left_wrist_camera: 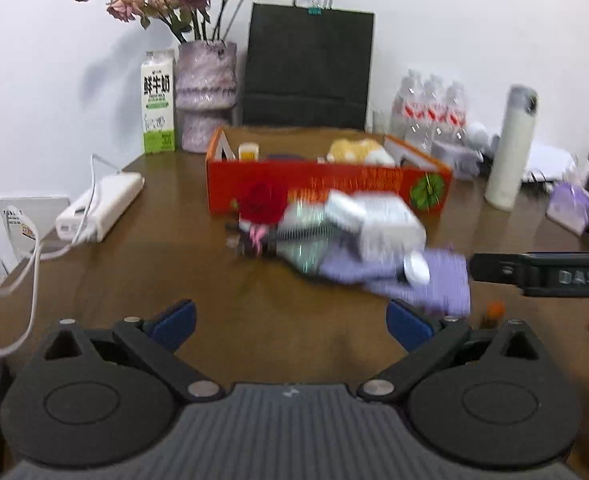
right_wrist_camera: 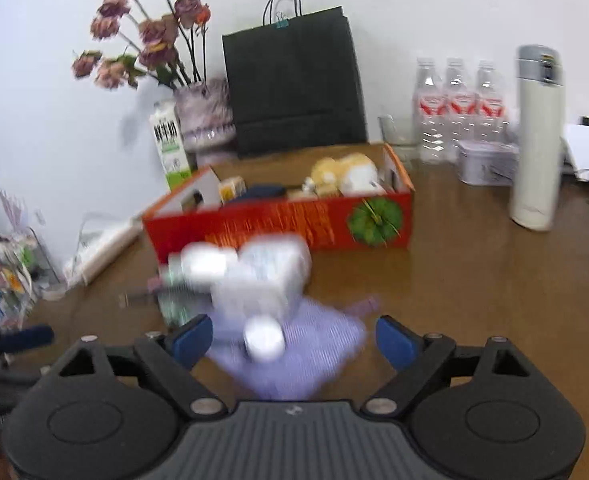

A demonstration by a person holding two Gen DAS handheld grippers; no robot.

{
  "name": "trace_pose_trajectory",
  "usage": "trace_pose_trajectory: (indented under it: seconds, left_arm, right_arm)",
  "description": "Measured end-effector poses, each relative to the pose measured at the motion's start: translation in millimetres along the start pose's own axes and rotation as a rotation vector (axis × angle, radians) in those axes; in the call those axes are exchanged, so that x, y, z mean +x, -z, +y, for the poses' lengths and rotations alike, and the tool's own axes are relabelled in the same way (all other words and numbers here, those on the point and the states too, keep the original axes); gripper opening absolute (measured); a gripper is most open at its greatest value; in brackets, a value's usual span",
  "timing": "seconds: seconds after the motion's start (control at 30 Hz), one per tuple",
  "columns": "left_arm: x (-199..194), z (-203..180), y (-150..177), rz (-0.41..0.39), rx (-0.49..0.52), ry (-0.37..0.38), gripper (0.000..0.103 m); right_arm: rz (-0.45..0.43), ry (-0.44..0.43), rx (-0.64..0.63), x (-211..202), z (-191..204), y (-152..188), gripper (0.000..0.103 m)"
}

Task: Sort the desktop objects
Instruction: 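Move both open tools back over the desk items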

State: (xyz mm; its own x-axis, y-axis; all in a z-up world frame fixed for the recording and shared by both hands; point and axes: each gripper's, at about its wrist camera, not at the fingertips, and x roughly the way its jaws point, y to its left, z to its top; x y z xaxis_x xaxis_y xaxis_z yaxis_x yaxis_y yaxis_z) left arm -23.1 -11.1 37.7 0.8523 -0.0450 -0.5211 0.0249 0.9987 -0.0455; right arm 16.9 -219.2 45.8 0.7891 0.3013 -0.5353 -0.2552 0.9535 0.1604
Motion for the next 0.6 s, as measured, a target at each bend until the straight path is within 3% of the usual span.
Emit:
trace_pose_trajectory:
  seconds: [0.17,0.4,0.6]
  left_arm:
    - [-5,10,20,0.024,-0.047,0.037,0.103]
    - [-3,10,23,0.024,-0.055,0.022,0.103]
    - [-5,-5,24,0.007,0.049,0.028,0.103]
  right_arm:
    - [0.005,-0.023,-0.068,-20,14,37,0.089]
    - [0.0,-0.028,-0.02,-16,15,43,0.09]
    - [0.047,-0.013,0.056,-5,6,43,0.089]
